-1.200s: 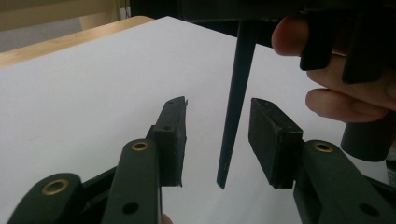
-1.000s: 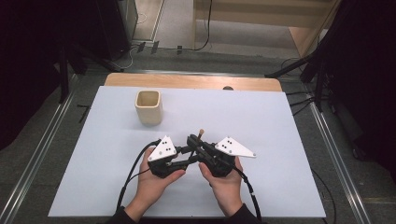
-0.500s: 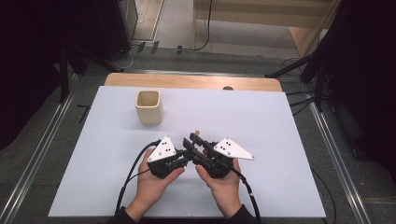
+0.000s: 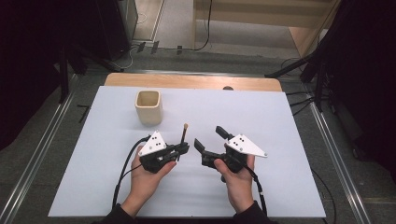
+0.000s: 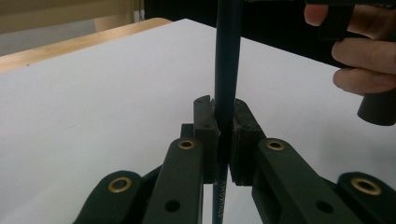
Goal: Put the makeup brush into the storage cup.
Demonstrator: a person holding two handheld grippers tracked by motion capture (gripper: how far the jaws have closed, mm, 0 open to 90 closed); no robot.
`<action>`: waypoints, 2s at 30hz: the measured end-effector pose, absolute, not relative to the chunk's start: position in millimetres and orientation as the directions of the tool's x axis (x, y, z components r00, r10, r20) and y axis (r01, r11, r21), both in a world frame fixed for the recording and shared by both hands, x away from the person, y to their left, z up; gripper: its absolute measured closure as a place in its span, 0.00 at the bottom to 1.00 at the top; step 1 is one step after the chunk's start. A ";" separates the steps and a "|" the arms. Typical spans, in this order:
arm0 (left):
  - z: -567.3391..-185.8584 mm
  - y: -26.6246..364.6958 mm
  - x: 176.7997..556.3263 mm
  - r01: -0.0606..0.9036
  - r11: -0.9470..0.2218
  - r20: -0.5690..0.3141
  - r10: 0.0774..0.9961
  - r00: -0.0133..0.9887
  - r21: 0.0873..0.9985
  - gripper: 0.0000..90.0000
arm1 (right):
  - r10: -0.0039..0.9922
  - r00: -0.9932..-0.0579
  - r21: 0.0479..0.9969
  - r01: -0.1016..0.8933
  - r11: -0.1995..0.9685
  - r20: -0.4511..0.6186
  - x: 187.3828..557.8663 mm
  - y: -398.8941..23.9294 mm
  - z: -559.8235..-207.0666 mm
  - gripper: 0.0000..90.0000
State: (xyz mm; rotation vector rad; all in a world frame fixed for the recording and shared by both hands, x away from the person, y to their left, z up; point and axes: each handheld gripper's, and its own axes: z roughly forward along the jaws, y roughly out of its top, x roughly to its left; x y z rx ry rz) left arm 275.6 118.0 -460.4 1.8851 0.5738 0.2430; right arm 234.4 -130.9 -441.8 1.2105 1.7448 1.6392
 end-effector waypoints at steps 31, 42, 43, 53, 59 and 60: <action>-452.9 145.1 286.5 0.270 -0.242 -0.092 0.561 0.822 0.932 0.94 | 0.903 -0.413 0.958 0.286 0.005 0.118 219.4 -212.8 -471.8 0.00; -452.3 149.1 287.7 0.269 -0.238 -0.090 0.572 0.815 0.933 0.94 | 0.917 -0.383 0.955 0.296 0.008 0.111 208.9 -238.7 -481.9 0.00; -452.4 149.4 288.0 0.268 -0.237 -0.089 0.573 0.815 0.934 0.94 | 0.917 -0.383 0.955 0.296 0.006 0.113 208.0 -240.8 -482.7 0.00; -450.5 153.5 290.8 0.271 -0.226 -0.092 0.585 0.806 0.936 0.94 | 0.924 -0.362 0.951 0.310 -0.008 0.126 198.7 -260.0 -489.4 0.00; -444.7 160.2 295.9 0.271 -0.215 -0.093 0.597 0.796 0.938 0.94 | 0.925 -0.359 0.949 0.316 -0.005 0.125 194.3 -268.6 -491.1 0.00; -443.2 161.9 296.7 0.270 -0.213 -0.091 0.604 0.792 0.939 0.94 | 0.926 -0.357 0.949 0.317 -0.005 0.124 193.7 -270.2 -491.4 0.00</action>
